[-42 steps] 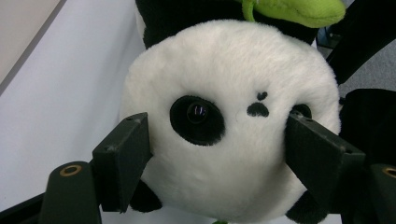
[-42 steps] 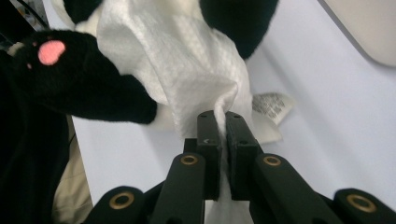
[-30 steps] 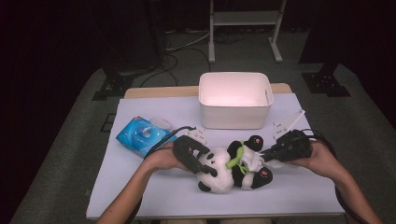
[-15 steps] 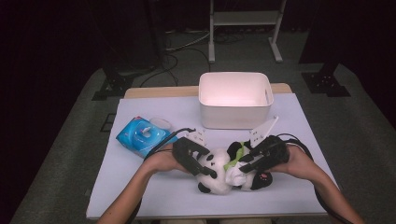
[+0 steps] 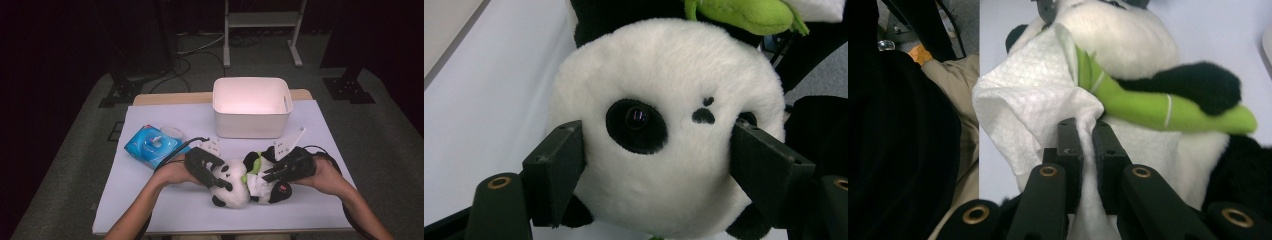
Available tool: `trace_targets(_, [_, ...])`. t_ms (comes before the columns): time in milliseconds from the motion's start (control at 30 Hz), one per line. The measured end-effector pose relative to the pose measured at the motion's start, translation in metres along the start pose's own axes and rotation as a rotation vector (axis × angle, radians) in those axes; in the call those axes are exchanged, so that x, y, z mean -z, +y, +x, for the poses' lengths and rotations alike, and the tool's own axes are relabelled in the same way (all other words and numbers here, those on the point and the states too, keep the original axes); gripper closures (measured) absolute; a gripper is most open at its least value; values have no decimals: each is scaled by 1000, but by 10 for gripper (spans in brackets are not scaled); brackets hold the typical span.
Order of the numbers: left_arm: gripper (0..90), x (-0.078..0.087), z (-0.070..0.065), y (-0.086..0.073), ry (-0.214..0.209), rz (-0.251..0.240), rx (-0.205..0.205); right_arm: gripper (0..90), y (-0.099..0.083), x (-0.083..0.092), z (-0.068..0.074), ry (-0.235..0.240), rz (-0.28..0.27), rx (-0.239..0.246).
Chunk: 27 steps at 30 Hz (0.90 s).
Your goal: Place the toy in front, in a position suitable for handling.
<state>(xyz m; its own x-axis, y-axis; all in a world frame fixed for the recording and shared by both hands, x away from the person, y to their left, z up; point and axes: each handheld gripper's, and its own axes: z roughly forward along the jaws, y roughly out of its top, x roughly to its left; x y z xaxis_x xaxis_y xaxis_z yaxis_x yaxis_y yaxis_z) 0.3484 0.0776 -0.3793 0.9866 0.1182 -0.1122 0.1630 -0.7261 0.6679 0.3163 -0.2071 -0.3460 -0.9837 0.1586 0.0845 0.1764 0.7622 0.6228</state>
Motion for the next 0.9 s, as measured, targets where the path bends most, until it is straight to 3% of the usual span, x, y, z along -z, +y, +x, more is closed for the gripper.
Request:
trace_targets(433, [200,4,-4,1,-7,27,4,842,-29,18,-16,-50,1,-83])
trace_targets(633, [209,2,-5,0,10,46,-10,842,-39,16,-17,-30,-10,-111])
trace_targets(900, [212,2,7,0,28,8,42,843,-45,12,-11,-17,-21,-116])
